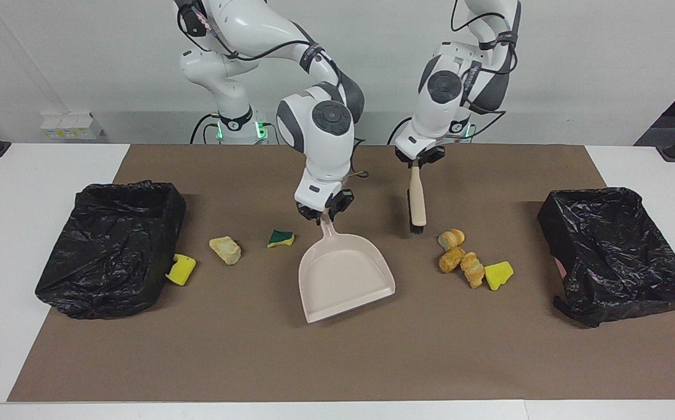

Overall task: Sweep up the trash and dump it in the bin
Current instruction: 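Grasp the brush with the left gripper while the right gripper lifts the dustpan, then sweep the bread chunks with the left gripper toward the dustpan held by the right gripper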

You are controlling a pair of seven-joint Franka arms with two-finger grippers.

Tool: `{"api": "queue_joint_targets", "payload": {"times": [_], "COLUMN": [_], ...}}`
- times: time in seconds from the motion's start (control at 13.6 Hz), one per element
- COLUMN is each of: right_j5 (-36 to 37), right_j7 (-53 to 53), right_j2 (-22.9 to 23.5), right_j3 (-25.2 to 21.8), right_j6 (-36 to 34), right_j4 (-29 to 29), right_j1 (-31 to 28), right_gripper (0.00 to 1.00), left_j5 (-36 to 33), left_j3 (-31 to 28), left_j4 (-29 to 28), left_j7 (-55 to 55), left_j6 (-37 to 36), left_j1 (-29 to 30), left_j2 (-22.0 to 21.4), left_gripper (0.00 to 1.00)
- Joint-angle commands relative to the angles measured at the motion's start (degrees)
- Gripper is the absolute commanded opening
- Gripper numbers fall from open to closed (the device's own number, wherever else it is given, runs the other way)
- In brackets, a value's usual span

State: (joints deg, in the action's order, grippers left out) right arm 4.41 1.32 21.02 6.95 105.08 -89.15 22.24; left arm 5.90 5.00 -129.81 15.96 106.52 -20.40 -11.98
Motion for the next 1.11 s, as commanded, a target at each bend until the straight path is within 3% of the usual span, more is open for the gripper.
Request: {"api": "queue_joint_targets", "payload": {"times": [0.0, 0.07, 0.22, 0.37, 0.44, 0.66, 0.81, 1.03], "right_j5": [-0.6, -0.6, -0.6, 0.2, 0.2, -0.4, -0.7, -0.6], "right_j7": [-19.1, -26.9, -32.9, -46.2, -46.4, -48.1, -48.7, -53.2], "right_j2": [-1.5, -1.6, -1.9, -2.5, -2.7, -3.4, -3.3, -1.9], "right_j3": [0.8, 0.7, 0.8, 0.6, 0.7, 0.8, 0.8, 0.7], "right_j6": [-1.1, -1.5, -2.3, -1.9, -1.5, 1.0, 8.1, 12.3], "right_j4": [-1.9, -2.0, -2.9, -3.8, -4.4, -6.5, -10.3, -11.9], "right_j1": [-3.1, -2.9, -3.3, -2.8, -2.9, -3.2, -3.2, -2.6], "right_gripper": [0.00, 0.00, 0.00, 0.00, 0.00, 0.00, 0.00, 0.00], "left_j5": [-3.9, -5.8, -8.4, -13.5, -15.5, -15.6, -15.4, -15.3], "left_j3": [0.5, 0.4, 0.4, 0.4, 0.4, 0.4, 0.6, 0.6], "left_j4": [4.4, 6.6, 12.9, 19.9, 21.9, 21.0, 16.9, 14.3], "left_j7": [-5.6, -7.6, -10.6, -12.6, -12.6, -12.7, -12.7, -12.8], "left_j6": [-3.3, -3.3, -2.9, -2.6, -2.5, 0.0, 4.0, 10.4], "left_j1": [7.6, 11.0, 18.2, 21.0, 21.1, 21.6, 21.5, 21.5], "left_j2": [0.0, 1.6, 6.7, 13.6, 17.0, 19.4, 19.5, 21.1], "left_gripper": [0.00, 0.00, 0.00, 0.00, 0.00, 0.00, 0.00, 0.00]}}
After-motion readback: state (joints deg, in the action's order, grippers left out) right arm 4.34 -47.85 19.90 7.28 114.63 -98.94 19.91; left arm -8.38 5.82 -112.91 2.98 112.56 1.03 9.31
